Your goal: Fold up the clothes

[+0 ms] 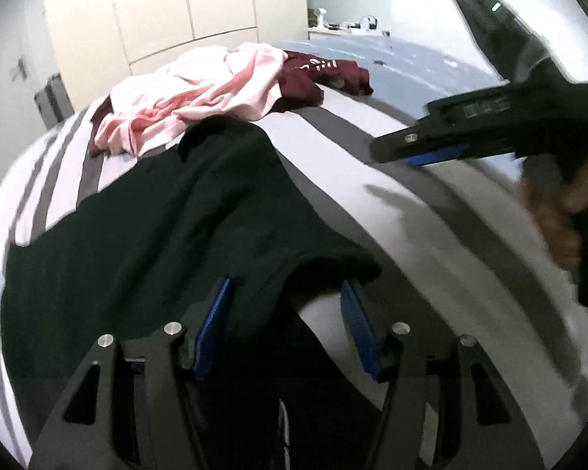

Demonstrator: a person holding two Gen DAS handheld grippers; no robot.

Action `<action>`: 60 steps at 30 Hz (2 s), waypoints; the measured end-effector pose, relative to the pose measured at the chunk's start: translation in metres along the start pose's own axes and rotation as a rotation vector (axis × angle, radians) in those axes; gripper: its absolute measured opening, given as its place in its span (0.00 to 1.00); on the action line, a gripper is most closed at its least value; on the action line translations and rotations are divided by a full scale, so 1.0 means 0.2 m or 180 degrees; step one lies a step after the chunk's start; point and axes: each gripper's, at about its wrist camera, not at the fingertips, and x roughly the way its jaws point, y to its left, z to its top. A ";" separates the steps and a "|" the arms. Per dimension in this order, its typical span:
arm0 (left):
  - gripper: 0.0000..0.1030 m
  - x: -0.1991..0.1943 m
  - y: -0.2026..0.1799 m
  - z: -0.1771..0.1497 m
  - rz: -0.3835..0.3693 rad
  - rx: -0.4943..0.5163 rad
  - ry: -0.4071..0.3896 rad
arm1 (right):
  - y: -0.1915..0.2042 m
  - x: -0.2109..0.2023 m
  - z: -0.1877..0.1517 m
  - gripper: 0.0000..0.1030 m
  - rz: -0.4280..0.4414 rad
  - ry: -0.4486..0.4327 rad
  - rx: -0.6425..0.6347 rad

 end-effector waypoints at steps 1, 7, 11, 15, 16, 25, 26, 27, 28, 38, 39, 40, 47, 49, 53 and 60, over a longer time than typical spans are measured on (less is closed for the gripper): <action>0.51 0.00 0.01 0.01 -0.0031 -0.0014 -0.0010 | 0.00 -0.02 -0.02 0.58 -0.0008 -0.0018 0.0024; 0.17 -0.08 0.30 0.09 -0.0200 -0.0711 -0.0213 | 0.01 -0.01 -0.09 0.58 0.0002 0.0012 0.0102; 0.13 -0.18 0.71 0.08 -0.0086 -0.1452 -0.0428 | 0.05 0.01 -0.10 0.58 0.0024 0.0011 0.0084; 0.12 -0.24 1.21 -0.08 0.0363 -0.2362 -0.0452 | 0.14 0.04 -0.07 0.58 0.0073 -0.0011 -0.0017; 0.12 -0.25 1.32 -0.13 0.0457 -0.2567 -0.0428 | 0.16 0.05 -0.05 0.58 0.0083 -0.0013 -0.0047; 0.38 -0.18 1.37 -0.23 -0.0061 -0.2544 -0.0145 | 0.36 0.19 0.06 0.58 0.0216 0.0067 -0.0150; 0.43 -0.15 1.31 -0.20 -0.0218 -0.2447 -0.0144 | 0.37 0.20 0.06 0.58 0.0228 0.0066 -0.0156; 0.51 -0.12 1.24 -0.17 -0.0375 -0.2349 -0.0144 | 0.38 0.21 0.07 0.58 0.0224 0.0062 -0.0176; 0.52 -0.08 1.18 -0.13 -0.0532 -0.2268 -0.0129 | 0.40 0.22 0.07 0.58 0.0221 0.0058 -0.0195; 0.52 0.23 0.88 0.17 -0.0987 -0.1705 0.0070 | 0.39 0.24 0.02 0.58 0.0106 0.0045 -0.0183; 0.50 0.25 0.87 0.17 -0.0967 -0.1620 0.0123 | 0.39 0.24 0.01 0.58 0.0097 0.0043 -0.0177; 0.27 0.26 0.85 0.16 -0.0938 -0.1526 0.0186 | 0.38 0.24 0.01 0.58 0.0093 0.0039 -0.0169; 0.02 0.10 0.94 0.13 -0.0972 -0.1365 0.0017 | 0.38 0.24 0.04 0.58 0.0088 0.0005 -0.0146; 0.02 0.03 1.00 0.12 -0.0920 -0.1330 -0.0047 | 0.41 0.24 0.10 0.58 0.0093 -0.0033 -0.0175; 0.02 0.00 1.13 0.07 -0.0762 -0.1318 0.0010 | 0.49 0.27 0.26 0.58 0.0099 -0.0154 -0.0265; 0.02 -0.06 1.30 0.00 -0.0635 -0.1360 -0.0047 | 0.65 0.49 0.53 0.58 -0.0023 -0.0044 -0.0402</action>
